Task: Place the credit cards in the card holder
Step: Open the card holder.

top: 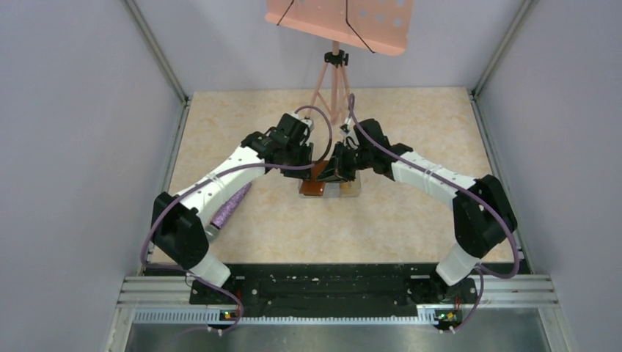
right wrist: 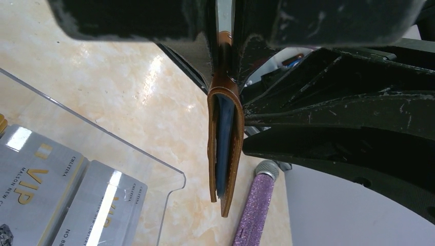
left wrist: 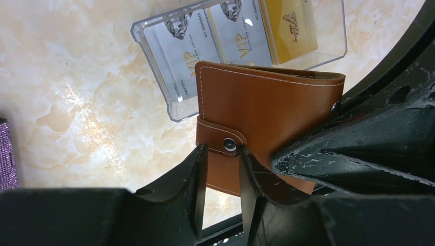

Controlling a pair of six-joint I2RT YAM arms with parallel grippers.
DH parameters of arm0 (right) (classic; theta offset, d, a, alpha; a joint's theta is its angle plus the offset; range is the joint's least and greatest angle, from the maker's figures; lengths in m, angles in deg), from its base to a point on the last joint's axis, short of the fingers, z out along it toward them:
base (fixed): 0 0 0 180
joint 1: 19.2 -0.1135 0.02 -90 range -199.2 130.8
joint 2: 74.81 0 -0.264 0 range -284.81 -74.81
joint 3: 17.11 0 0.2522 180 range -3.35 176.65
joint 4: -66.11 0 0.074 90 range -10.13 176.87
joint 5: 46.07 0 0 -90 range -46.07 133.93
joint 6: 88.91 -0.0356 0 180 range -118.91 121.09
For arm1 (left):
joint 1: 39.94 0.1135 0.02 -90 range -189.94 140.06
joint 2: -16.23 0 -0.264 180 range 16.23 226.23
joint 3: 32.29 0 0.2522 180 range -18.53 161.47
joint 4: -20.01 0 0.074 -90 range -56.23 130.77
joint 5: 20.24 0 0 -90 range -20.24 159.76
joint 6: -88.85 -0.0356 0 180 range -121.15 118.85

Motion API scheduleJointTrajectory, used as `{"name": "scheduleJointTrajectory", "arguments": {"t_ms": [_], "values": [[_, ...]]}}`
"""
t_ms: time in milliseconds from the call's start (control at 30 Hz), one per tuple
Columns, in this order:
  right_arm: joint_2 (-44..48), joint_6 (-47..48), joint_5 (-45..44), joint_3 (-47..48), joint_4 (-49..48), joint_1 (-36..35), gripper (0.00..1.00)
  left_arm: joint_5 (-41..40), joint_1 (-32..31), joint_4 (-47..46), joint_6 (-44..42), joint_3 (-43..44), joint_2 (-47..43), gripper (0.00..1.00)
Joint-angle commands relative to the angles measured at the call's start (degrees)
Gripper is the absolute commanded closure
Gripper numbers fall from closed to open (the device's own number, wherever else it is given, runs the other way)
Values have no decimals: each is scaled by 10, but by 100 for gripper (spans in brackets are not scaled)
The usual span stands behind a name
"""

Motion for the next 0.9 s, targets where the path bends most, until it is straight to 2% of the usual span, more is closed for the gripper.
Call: {"name": "scheduleJointTrajectory", "arguments": {"t_ms": [0, 267, 567, 700, 800, 867], "values": [[57, -11, 26, -12, -26, -8, 100, -93, 9, 49, 2, -2, 25, 68], [103, -12, 28, -56, -23, -8, 100, -81, 40, 37, 21, -47, -4, 71], [149, -12, 31, -101, -22, -8, 100, -34, 90, 21, 24, -101, -42, 68], [167, -12, 20, -123, -18, -8, 100, 77, 126, 9, 14, -105, -75, 55], [179, -10, 16, -136, -18, -8, 100, 197, 165, -19, 10, -113, -101, 44], [184, -10, 16, -143, -19, -8, 100, 273, 182, -37, 6, -114, -108, 40]]}}
